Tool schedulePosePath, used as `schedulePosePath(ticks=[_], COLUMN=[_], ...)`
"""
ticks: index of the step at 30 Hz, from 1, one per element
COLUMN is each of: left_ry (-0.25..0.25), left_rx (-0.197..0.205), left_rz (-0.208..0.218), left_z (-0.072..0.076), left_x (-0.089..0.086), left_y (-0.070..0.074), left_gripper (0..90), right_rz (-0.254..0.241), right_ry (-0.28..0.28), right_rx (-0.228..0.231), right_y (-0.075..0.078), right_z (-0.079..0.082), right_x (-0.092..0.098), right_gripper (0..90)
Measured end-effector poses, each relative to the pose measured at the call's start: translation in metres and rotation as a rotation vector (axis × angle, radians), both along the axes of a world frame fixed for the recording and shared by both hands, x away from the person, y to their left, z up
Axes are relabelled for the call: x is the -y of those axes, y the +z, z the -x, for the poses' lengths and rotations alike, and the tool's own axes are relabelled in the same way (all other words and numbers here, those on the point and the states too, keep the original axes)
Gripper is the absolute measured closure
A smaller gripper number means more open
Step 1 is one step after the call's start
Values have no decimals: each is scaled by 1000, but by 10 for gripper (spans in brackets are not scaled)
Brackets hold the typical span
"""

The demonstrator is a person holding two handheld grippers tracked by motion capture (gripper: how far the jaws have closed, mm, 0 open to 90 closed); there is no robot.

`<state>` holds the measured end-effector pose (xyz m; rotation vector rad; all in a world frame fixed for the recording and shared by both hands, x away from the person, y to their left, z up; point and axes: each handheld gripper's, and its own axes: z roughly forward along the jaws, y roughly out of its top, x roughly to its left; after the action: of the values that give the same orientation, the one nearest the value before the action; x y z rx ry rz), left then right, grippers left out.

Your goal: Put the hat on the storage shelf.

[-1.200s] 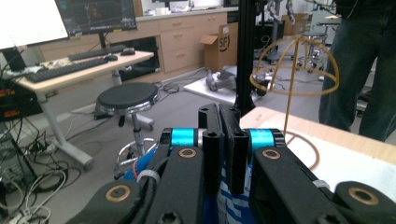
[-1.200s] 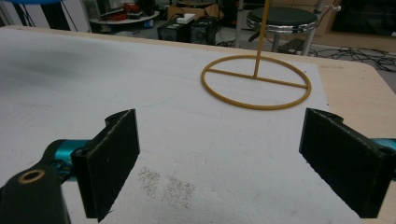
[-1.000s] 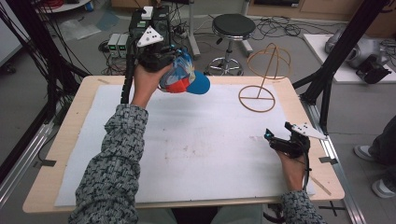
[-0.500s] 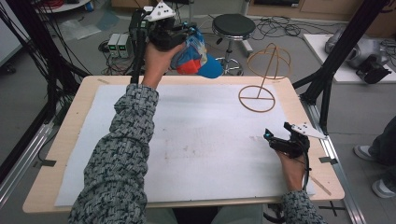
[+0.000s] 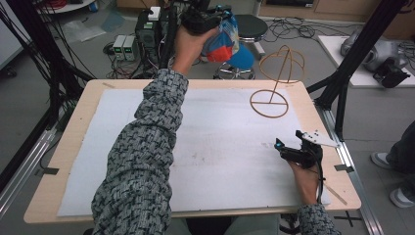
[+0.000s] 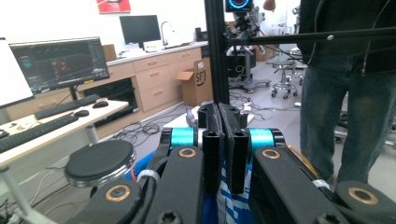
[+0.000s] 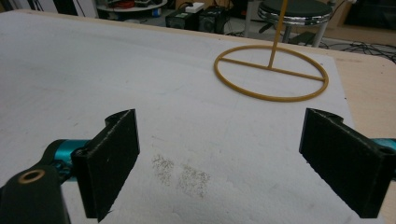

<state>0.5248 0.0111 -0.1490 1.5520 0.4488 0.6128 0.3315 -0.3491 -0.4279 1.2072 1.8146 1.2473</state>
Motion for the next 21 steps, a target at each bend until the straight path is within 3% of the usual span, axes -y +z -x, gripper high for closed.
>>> schedulePosePath(ticks=[9,12,21], left_ry=[-46,-68,-103], left_rx=[21,27,34], left_rz=[-5,18,32], left_z=[-10,-12,-20], left_x=[29,37,57], left_y=[16,22,29], left_gripper=[878,878,878], right_rz=[-6,0,0], right_ry=[0,5,10], right_rx=[-7,-11,-17], right_y=[1,0,-1], right_z=[2,1,1], right_x=[1,0,0], right_gripper=[113,113,113])
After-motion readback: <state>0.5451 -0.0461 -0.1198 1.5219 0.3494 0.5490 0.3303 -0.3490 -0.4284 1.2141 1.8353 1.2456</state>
